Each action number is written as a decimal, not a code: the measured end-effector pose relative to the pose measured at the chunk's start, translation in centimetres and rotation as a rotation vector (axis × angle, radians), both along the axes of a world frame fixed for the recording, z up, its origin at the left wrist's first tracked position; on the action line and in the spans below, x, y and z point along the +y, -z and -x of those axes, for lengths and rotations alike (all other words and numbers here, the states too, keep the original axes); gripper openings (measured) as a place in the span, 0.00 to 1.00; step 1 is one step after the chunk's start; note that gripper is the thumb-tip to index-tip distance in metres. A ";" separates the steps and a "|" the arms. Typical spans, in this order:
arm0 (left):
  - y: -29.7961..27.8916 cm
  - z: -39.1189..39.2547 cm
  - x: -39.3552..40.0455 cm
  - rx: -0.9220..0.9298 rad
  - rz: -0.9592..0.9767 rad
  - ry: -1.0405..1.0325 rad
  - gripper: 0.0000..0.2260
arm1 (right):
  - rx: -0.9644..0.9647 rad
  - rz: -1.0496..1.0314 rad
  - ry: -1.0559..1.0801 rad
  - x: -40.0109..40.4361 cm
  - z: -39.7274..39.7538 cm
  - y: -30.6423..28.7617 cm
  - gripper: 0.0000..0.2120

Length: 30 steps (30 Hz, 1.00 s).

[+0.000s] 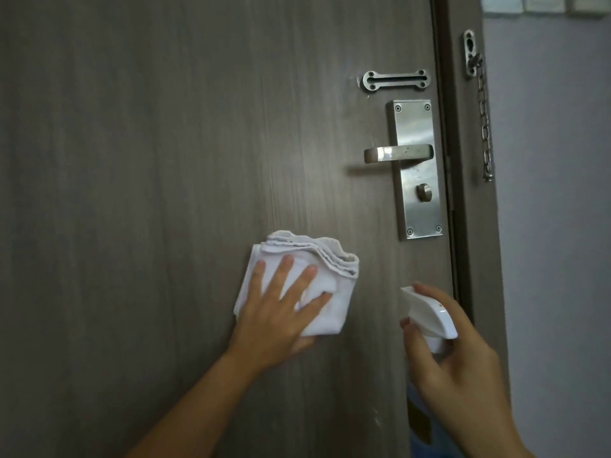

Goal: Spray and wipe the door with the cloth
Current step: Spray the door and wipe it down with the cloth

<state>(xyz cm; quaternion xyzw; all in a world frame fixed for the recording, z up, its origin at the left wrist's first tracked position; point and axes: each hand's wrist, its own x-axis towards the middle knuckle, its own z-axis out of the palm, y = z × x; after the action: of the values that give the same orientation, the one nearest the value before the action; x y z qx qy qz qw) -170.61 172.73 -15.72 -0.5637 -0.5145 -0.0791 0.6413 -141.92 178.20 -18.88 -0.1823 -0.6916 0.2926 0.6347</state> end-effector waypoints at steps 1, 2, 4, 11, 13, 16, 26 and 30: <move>-0.3 0.8 -0.9 -0.018 -0.044 -0.010 0.31 | -0.009 0.014 0.008 0.2 -0.1 0.2 0.27; -0.6 1.6 -1.9 -0.043 -0.086 -0.023 0.29 | -0.011 0.023 0.020 0.6 -0.3 0.5 0.27; -0.9 3.0 -4.1 -0.106 -0.161 -0.046 0.26 | -0.013 0.033 0.062 1.2 -0.9 1.1 0.27; -0.7 4.1 -6.2 -0.195 -0.198 -0.063 0.26 | -0.046 0.007 0.154 2.7 -2.4 1.9 0.26; -0.5 4.0 -5.8 -0.216 -0.212 -0.052 0.27 | -0.049 -0.005 0.134 2.5 -2.5 1.6 0.27; -0.2 3.9 -5.2 -0.235 -0.260 -0.038 0.26 | -0.024 -0.018 0.107 2.3 -2.3 1.3 0.28; 0.9 -3.0 1.7 -0.614 -0.409 -0.074 0.30 | 0.084 -0.022 0.153 3.0 -3.1 2.2 0.28; 1.3 -6.7 5.7 -0.612 -0.383 -0.068 0.29 | 0.106 -0.003 0.192 3.9 -4.4 3.0 0.28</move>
<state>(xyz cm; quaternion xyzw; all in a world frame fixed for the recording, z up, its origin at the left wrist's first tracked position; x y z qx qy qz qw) -163.88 178.39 -17.06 -0.3659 -0.6771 -0.3178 0.5538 -137.49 182.10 -21.90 -0.2311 -0.6367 0.2387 0.6959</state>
